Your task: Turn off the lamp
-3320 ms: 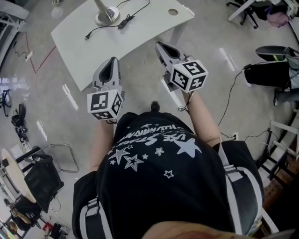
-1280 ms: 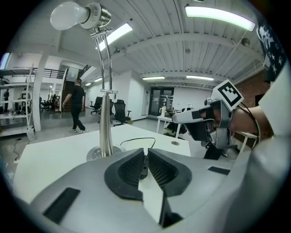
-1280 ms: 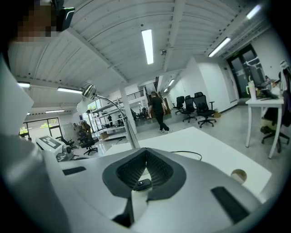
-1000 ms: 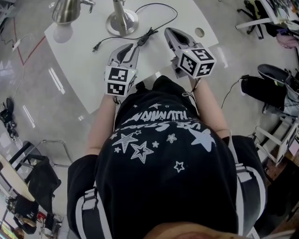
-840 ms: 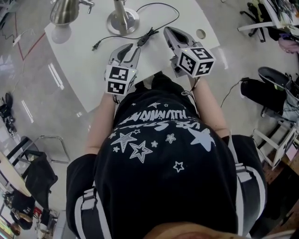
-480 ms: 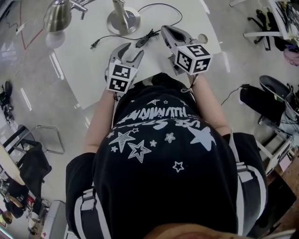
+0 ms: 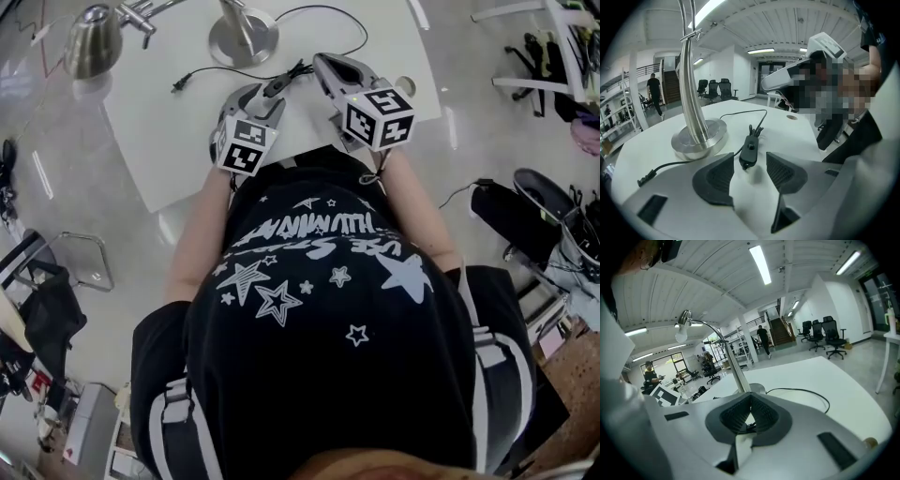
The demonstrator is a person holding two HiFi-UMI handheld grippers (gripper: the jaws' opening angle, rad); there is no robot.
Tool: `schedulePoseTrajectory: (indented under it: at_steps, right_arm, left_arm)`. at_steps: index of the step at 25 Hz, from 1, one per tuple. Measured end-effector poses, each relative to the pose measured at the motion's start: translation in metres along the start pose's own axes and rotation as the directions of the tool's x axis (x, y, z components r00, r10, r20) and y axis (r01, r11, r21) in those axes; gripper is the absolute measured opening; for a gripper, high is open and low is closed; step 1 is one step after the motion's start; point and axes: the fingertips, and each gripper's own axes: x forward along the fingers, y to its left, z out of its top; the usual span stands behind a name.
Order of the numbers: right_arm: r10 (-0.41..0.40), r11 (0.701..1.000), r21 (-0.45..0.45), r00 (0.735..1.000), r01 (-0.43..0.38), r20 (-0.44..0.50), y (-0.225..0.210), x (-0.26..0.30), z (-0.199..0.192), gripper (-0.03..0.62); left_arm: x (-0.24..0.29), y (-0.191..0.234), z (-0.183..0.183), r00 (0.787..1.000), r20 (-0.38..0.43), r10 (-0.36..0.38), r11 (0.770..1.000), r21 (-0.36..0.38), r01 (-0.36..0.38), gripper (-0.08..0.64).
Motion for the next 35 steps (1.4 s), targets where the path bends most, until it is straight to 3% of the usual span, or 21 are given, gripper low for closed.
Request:
schedulePoseTrajectory:
  at_steps: [11,16,23,29,35]
  right_arm:
    - [0.113,0.992,-0.039,0.986,-0.119,-0.126,0.016,0.019,-0.023,0.005]
    - [0.164,0.983,-0.055,0.968,-0.177,-0.189,0.028,0.027,-0.035,0.005]
    - [0.213,0.967,-0.078,0.933,-0.244,-0.289,0.038,0.040,-0.056,0.005]
    - [0.239,0.950,-0.092,0.887,-0.297,-0.396,0.049,0.047,-0.079,0.005]
    - [0.230,0.946,-0.103,0.858,-0.308,-0.459,0.051,0.055,-0.094,0.006]
  left_arm:
    - [0.010,0.001,-0.004,0.999,-0.039,-0.003,1.000,0.016,0.004,0.209]
    - [0.008,0.005,-0.007,0.999,-0.045,0.012,1.000,0.017,-0.011,0.145]
    - [0.010,0.005,-0.007,0.999,-0.051,0.007,1.000,0.017,-0.006,0.138]
    - [0.008,0.005,-0.007,0.998,-0.058,-0.003,1.000,0.005,0.003,0.137]
    - [0.009,0.005,-0.007,0.998,-0.059,0.000,1.000,0.000,0.000,0.137]
